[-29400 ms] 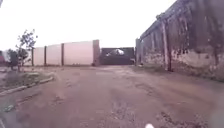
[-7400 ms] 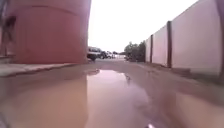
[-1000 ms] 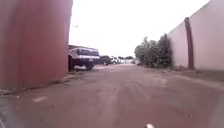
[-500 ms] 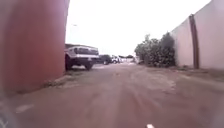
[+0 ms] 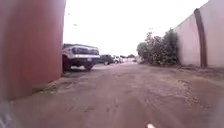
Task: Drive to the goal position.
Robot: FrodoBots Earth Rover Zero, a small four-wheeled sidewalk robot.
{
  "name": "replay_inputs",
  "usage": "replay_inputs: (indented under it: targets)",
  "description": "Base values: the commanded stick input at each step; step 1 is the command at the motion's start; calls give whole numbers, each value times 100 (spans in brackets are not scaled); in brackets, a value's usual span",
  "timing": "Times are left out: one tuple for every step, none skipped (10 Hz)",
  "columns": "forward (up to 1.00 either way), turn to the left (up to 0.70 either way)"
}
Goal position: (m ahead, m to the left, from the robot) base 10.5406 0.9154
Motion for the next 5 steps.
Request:
replay_inputs:
  targets:
    - [85,-34]
    - [85,-34]
    - [85,-34]
    - [85,-34]
    - [85,-19]
